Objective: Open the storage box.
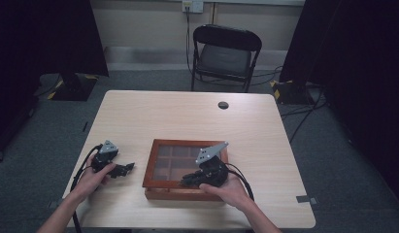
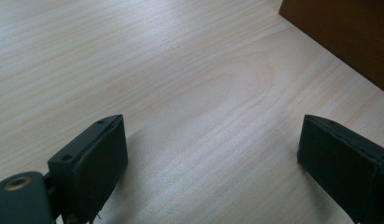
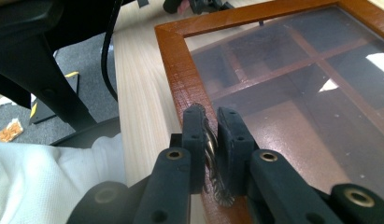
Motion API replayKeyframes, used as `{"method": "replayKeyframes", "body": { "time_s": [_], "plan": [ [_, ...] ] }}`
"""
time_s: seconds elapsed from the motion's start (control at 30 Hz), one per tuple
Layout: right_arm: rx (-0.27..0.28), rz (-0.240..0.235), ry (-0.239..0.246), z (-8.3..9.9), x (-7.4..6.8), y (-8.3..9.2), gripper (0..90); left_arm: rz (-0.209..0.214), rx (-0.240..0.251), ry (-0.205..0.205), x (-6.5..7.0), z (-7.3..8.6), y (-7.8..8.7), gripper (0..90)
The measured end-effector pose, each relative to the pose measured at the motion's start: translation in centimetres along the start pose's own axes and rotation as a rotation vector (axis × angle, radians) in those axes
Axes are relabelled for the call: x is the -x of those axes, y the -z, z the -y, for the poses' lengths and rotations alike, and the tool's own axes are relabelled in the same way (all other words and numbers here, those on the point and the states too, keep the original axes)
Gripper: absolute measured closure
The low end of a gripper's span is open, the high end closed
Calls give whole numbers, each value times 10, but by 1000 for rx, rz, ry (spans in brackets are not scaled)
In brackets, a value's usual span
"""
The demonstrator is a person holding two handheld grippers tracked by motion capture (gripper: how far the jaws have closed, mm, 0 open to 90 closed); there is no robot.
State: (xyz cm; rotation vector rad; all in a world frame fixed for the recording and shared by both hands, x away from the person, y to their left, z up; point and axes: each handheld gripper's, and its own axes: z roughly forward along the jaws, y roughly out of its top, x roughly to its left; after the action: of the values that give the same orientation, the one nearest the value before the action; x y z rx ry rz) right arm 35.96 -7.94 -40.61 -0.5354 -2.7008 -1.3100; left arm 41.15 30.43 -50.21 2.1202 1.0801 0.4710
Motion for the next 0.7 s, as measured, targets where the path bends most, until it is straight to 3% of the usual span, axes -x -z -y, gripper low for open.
{"method": "replayKeyframes", "body": {
  "time_s": [0.7],
  "plan": [
    [20, 20, -2, -12, -1, 11, 819, 0, 0, 0, 0, 0, 0, 79]
  ]
}}
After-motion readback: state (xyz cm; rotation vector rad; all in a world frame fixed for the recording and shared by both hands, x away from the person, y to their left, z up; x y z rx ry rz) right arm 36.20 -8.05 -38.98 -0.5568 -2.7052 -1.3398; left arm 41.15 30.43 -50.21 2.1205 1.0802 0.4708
